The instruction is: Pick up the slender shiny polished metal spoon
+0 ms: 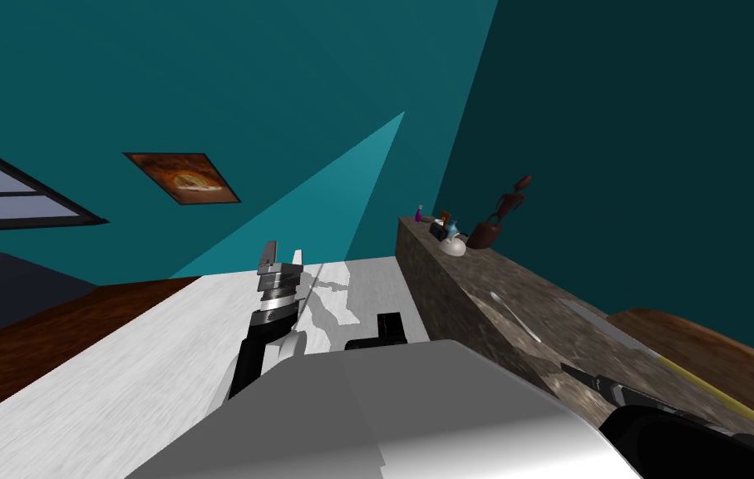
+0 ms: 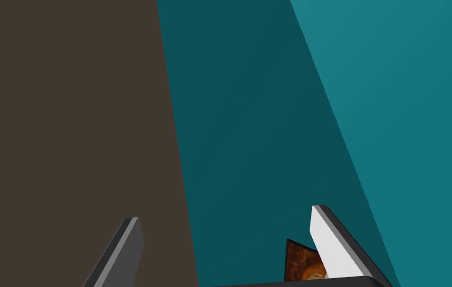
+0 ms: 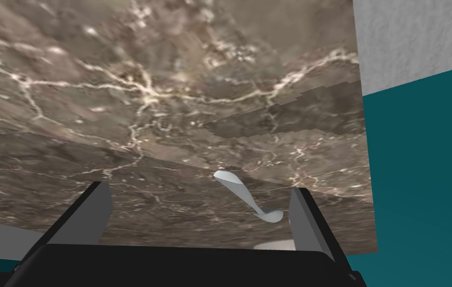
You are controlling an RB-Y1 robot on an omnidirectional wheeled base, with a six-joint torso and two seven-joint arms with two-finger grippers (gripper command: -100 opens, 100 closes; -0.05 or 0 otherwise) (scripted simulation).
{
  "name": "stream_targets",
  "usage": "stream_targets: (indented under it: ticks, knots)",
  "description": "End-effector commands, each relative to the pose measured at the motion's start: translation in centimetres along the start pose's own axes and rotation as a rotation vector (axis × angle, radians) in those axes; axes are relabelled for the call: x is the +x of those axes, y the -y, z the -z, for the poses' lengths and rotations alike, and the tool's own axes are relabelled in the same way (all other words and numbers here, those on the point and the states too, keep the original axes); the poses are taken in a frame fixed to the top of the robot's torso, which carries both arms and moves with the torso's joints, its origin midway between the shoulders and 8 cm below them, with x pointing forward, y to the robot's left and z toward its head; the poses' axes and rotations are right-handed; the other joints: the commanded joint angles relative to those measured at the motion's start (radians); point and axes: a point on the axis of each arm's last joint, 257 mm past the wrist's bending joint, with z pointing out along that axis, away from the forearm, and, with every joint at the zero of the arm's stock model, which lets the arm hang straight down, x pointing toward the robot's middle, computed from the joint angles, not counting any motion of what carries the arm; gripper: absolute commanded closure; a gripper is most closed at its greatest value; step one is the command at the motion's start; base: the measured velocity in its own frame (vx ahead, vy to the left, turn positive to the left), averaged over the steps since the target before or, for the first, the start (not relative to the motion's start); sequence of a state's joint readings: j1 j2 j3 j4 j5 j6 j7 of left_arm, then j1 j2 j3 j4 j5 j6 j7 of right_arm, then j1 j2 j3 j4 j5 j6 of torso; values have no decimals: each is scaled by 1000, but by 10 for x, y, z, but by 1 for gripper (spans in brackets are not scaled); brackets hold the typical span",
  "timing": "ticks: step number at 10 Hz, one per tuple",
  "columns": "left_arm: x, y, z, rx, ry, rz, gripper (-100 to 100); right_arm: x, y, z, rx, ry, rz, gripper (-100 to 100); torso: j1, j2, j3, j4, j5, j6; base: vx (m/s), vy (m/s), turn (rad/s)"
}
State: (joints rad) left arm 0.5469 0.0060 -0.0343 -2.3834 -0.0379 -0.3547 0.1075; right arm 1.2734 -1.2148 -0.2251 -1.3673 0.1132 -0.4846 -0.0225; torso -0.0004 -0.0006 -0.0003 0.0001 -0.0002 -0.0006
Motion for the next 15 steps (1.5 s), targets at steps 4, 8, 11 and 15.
stream_targets:
  ticks: [4, 8, 11, 15]
  knots:
    - [0, 0, 0, 0, 0, 0, 0, 6, 2, 2, 8, -34, 27, -100, 0, 0, 0, 0, 0, 0, 9, -4, 7]
    - [0, 0, 0, 0, 0, 0, 0, 6, 2, 2, 8, -34, 27, -100, 1, 0, 0, 0, 0, 0, 11, 0, -2]
    - [0, 0, 0, 0, 0, 0, 0, 9, 2, 4, 11, -49, 39, -100, 0, 0, 0, 0, 0, 0, 10, -6, 12]
    - [0, 0, 0, 0, 0, 0, 0, 12, 3, 5, 15, -64, 52, -100, 0, 0, 0, 0, 0, 0, 11, -5, 9]
